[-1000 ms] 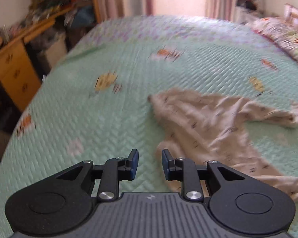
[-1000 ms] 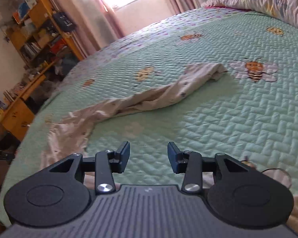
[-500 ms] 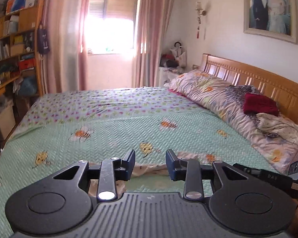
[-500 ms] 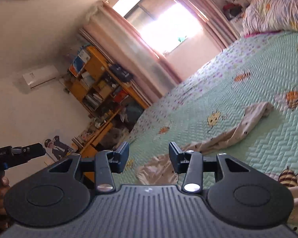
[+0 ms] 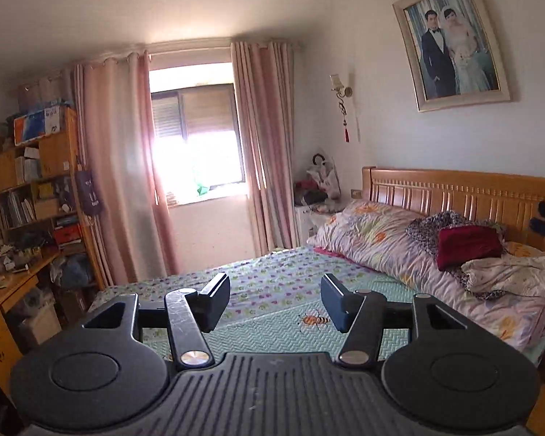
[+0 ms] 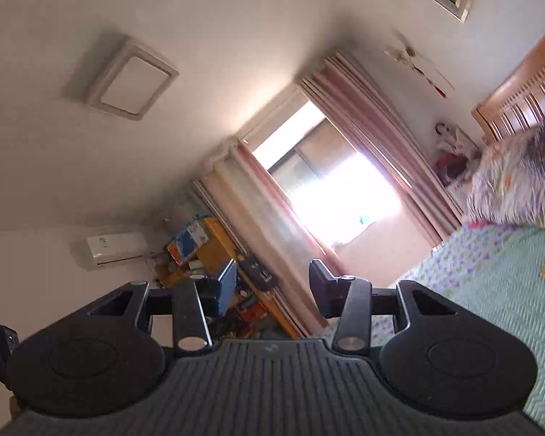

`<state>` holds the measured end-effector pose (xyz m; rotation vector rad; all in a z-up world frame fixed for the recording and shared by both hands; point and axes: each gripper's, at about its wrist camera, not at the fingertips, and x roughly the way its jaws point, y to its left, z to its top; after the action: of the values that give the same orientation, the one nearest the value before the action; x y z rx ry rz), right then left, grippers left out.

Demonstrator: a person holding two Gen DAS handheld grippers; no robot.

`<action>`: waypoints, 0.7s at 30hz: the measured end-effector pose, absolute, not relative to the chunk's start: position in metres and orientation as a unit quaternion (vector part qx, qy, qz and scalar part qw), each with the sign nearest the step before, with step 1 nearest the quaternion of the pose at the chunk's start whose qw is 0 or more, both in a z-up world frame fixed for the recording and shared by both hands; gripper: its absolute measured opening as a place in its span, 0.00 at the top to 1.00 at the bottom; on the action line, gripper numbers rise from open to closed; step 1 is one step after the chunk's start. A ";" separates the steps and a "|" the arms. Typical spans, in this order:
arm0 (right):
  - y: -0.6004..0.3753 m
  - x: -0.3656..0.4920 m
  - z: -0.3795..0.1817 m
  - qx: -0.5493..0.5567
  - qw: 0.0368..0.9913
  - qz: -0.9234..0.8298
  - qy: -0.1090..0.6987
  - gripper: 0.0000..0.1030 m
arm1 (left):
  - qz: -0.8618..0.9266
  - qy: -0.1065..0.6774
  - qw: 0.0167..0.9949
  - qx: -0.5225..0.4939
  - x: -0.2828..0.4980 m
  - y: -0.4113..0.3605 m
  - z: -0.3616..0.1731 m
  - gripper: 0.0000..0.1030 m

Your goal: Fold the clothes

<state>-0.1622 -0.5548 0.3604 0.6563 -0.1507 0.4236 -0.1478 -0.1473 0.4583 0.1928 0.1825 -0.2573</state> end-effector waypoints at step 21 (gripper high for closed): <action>-0.342 -0.058 0.018 0.206 0.890 0.187 0.362 0.35 | 0.068 0.427 0.875 -0.216 0.040 0.126 0.046 0.44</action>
<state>-0.0578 -0.3416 0.0184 0.4280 0.7528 0.3876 0.0400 0.1258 0.0461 -0.4510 0.8916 0.1429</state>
